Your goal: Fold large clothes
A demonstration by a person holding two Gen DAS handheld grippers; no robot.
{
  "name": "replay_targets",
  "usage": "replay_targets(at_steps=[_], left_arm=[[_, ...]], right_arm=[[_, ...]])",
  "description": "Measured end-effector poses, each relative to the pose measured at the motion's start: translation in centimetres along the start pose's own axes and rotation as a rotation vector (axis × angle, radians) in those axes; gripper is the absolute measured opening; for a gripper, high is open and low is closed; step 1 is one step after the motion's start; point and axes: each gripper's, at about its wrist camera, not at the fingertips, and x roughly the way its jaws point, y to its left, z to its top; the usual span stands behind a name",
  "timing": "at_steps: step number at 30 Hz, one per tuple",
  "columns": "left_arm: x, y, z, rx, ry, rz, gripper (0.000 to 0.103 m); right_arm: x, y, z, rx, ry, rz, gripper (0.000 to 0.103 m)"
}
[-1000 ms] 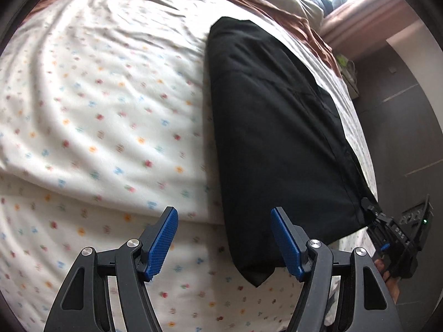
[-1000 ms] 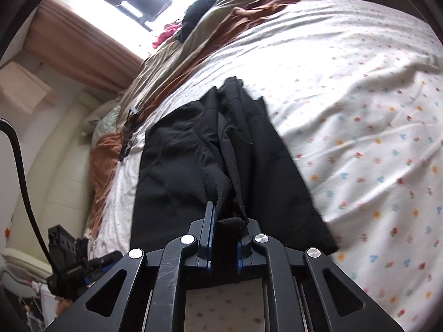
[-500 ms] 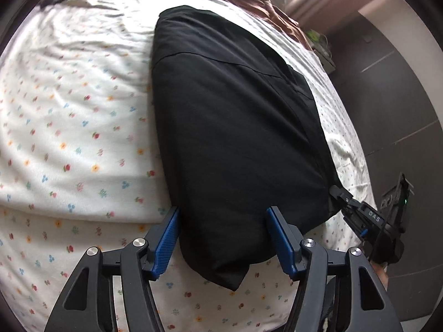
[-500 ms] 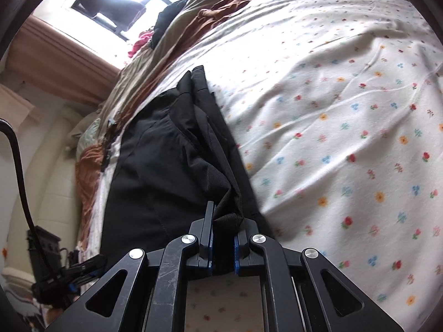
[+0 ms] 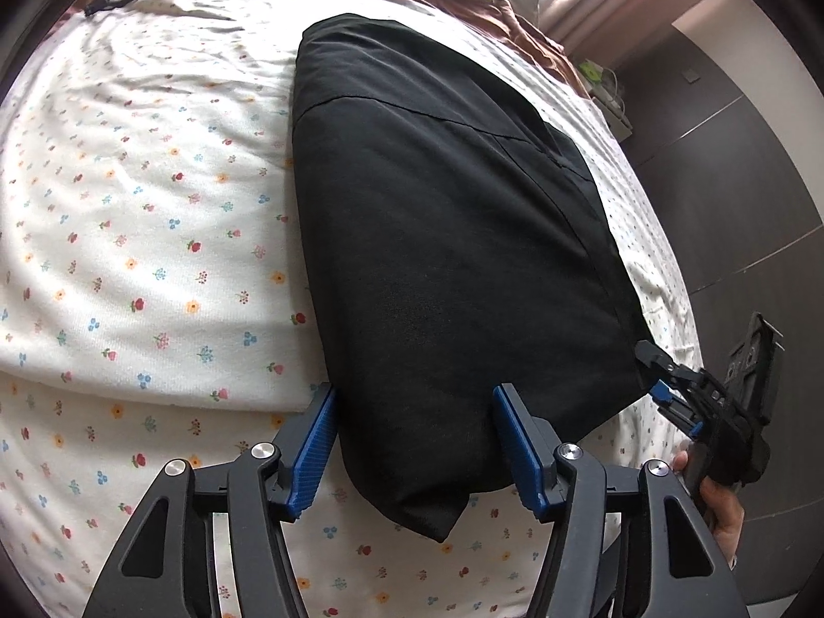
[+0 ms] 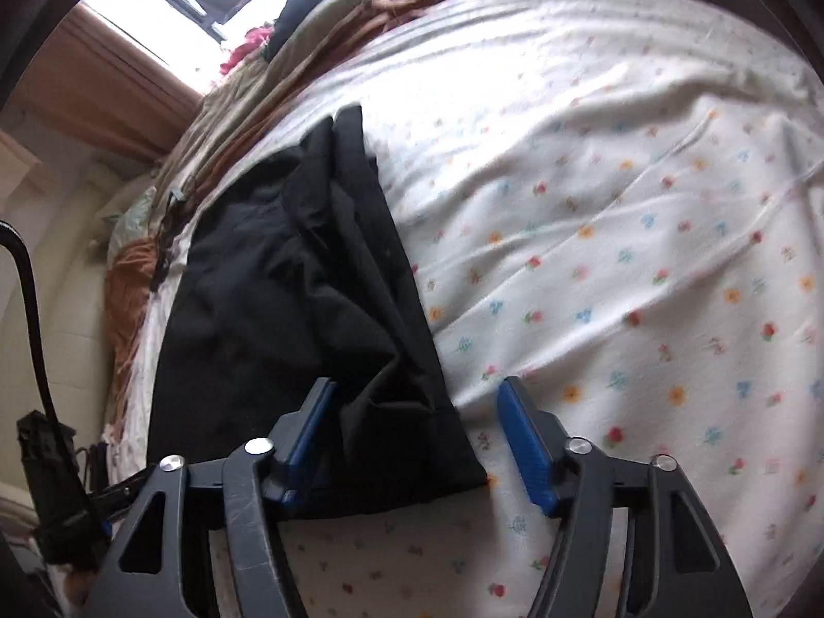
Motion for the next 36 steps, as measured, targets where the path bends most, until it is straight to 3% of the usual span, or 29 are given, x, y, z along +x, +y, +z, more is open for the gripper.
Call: replay_targets(at_steps=[5,7,9,12,15,21,36], left_arm=[[0.3,-0.8,0.1,0.023,-0.008,0.03,0.053],[0.3,-0.9,0.1,0.03,-0.015,0.048,0.039],[0.0,-1.1,0.1,0.045,-0.024,0.057,0.032],[-0.7,-1.5,0.1,0.081,-0.041,0.08,0.025],[-1.7,-1.8,0.2,0.117,-0.052,0.113,0.021],[-4.1,0.0,-0.7,0.136,-0.035,0.097,0.021],[-9.1,3.3,-8.3,0.199,0.015,0.1,0.021]], right_arm=[[1.6,-1.6,-0.4,0.064,0.07,0.076,0.064],[1.9,-2.3,-0.5,0.099,0.074,0.117,0.052],[1.7,-2.4,-0.7,0.112,0.074,0.148,0.03],[0.8,-1.3,-1.2,0.081,0.057,0.162,0.02],[-0.1,-0.2,-1.9,0.073,0.055,0.179,0.018],[-1.1,1.0,-5.1,0.067,0.088,0.22,0.018],[-3.4,4.3,-14.5,-0.047,0.206,0.248,0.018]])
